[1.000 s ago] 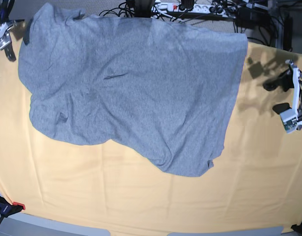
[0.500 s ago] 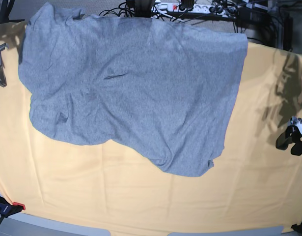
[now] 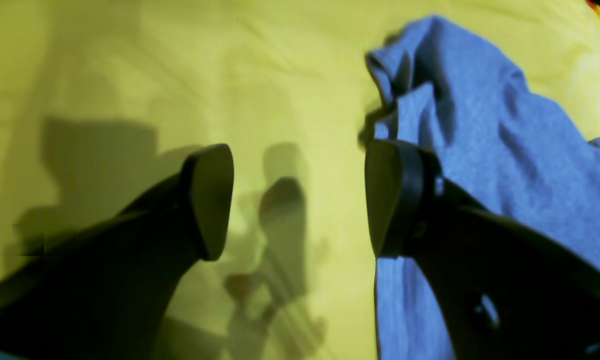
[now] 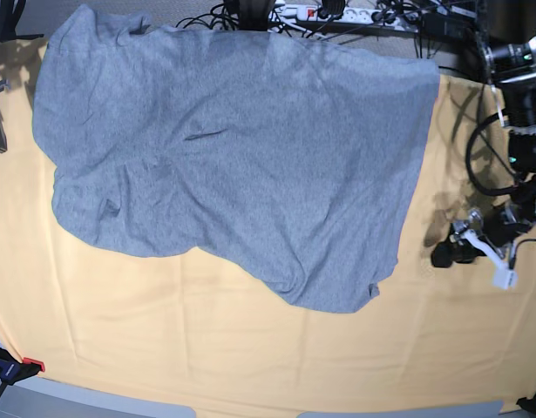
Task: Layout the t-shirt on the table in an organized manner, then fold the t-shirt properly
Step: 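Move the left gripper to the shirt hem and grasp it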
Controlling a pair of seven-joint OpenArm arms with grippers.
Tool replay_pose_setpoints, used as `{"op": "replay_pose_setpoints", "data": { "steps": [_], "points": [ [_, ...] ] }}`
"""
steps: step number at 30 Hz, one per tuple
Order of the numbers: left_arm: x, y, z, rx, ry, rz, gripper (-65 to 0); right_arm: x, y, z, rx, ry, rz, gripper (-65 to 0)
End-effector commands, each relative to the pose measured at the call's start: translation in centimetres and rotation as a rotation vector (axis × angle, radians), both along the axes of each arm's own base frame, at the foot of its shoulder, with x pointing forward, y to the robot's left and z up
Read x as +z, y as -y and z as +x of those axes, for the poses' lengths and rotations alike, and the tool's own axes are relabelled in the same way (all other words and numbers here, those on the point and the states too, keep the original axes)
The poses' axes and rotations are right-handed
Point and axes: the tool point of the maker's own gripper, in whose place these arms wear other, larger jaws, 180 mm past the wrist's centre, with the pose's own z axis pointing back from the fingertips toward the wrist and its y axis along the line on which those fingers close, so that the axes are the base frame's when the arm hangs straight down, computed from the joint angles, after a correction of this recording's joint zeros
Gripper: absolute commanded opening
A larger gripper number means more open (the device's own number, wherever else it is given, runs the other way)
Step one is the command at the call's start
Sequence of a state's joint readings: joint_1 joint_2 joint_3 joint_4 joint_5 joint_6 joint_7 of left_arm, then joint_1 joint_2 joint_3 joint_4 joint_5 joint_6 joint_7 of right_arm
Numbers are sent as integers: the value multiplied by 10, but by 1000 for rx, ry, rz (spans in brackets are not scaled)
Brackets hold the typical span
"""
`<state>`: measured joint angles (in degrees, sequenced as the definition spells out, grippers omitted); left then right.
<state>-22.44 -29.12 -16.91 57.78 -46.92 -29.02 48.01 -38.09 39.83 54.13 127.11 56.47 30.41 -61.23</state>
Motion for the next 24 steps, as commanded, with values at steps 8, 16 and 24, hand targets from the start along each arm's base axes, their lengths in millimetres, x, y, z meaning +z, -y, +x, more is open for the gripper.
{"op": "replay_pose_setpoints", "data": {
  "steps": [8,16,24],
  "points": [
    [-33,45,25,67,-13,-101,-230,10,-2,5,19,31,-12,-231],
    [-24,154,10,-293,34,-247,-230,10,-2,5,15,32,-8,-231],
    [7,150,34,-366,56,-129,-628,7,-2,3,5,34,9,-231]
  ]
}}
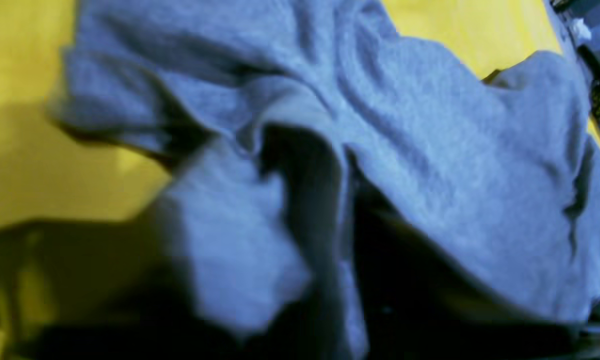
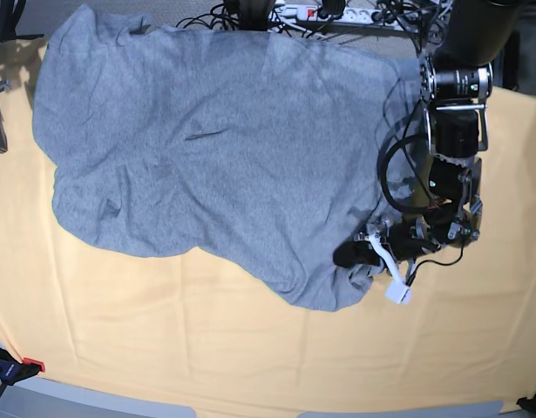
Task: Layout the t-shirt on the table in an organized manner, then fold the t-shirt properly
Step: 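Move the left gripper to the shirt hem and grasp it, then grasp the shirt hem corner with the right gripper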
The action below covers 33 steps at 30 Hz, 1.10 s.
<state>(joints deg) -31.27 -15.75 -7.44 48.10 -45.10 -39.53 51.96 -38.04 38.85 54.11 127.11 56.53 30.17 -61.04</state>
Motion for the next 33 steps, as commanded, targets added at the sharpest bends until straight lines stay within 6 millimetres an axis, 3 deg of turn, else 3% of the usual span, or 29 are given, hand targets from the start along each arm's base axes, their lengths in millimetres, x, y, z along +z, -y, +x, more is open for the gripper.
{"op": "replay_pose_setpoints", "data": {
  "steps": [1,6,10,14,17,26,33],
  "points": [
    [35,-10,20,5,82,-3,-650,8,-2,4,12,34,2,-231],
    [64,-39,24,-11,77,9,-650,2,-2,5,-50,102,98,-231],
    [85,-54,13,-42,56,-65,-650,-1,7,22,-119,182,244,-231],
    [92,-59,-10,-130,-7,-121,-650,-32,10,45,-146,154,387,-231],
    [109,-58,-11,-131,30,-218,-650,-57,-5,69,-104,113,511,-231],
    [108,-57,-12,-131,29,-223,-650,-84,-17,134,-141,101,744,-231],
    [109,-57,-12,-131,29,-223,-650,-128,-22,150,-183,-1,900,-236]
  ]
}}
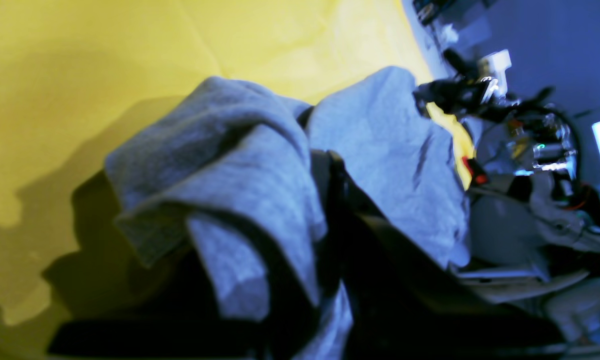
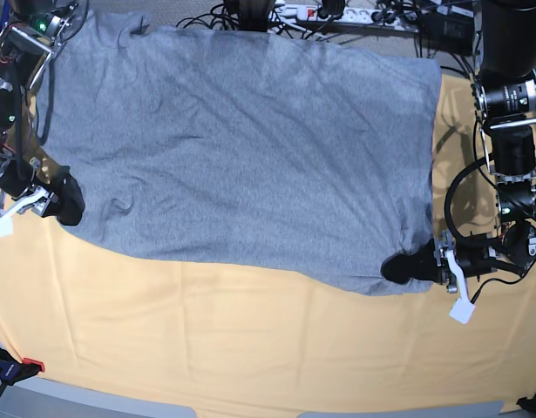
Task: Layout the t-shirt on the table in an organized manner, then fold the t-shirt properly
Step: 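Grasp the shirt hem corner with the right gripper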
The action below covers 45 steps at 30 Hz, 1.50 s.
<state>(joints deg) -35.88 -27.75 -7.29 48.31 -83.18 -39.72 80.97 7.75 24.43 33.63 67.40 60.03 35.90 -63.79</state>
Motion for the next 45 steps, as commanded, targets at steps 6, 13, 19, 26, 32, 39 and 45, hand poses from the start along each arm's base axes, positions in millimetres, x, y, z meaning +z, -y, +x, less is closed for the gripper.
{"op": "replay_pose_setpoints", "data": {
  "steps": [6,13,19,26,32,39,45],
  "points": [
    [27,-6,11,18,73,-22,-650,27,7,23,5,131,7,-558],
    [27,-6,11,18,74,-22,-650,61,-14,27,94,202,142,-650],
    [27,-6,11,18,73,-22,-650,68,-17,8,159,189,7,-648],
    [27,-6,11,18,73,-22,-650,47,31,20,-19,129,-234,-246],
    [27,-6,11,18,73,-22,-650,25,26,18,-45,102,-138,-247],
    [27,-6,11,18,73,-22,-650,-7,6,20,-36,57,-18,-266],
    [27,-6,11,18,73,-22,-650,3,5,31,-36,80,8,-650]
  ]
}}
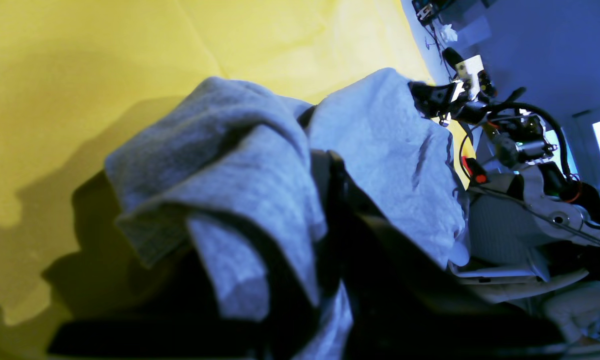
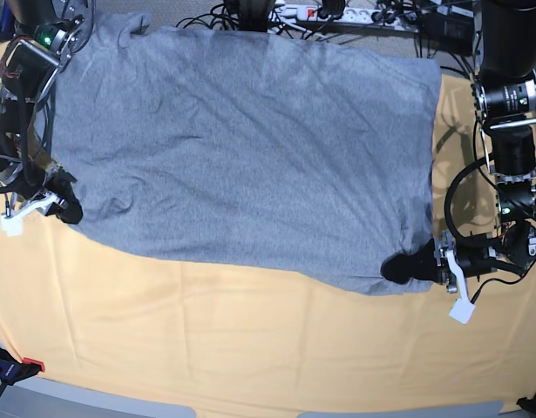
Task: Layout the t-shirt on the table in an organized manner, then fold the t-shirt properly
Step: 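Grasp the shirt hem corner with the right gripper, then drag the hem corner with the right gripper away from the left gripper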
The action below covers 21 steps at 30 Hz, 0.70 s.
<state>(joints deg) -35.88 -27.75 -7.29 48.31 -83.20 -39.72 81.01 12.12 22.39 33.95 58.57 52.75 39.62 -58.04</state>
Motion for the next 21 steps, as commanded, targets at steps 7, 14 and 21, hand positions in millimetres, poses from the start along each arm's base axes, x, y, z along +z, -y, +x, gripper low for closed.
{"op": "replay_pose_setpoints", "data": {
  "steps": [7,14,21],
  "points": [
    [27,-6,11,18,73,-22,-650,80,-14,11,127,185,-10,-650],
    [27,-6,11,18,73,-23,-650,120,-48,-39,277,298,-181,-650],
    [27,-6,11,18,74,-23,-650,122,-103,-97,462,295,-287,-650]
  ]
}}
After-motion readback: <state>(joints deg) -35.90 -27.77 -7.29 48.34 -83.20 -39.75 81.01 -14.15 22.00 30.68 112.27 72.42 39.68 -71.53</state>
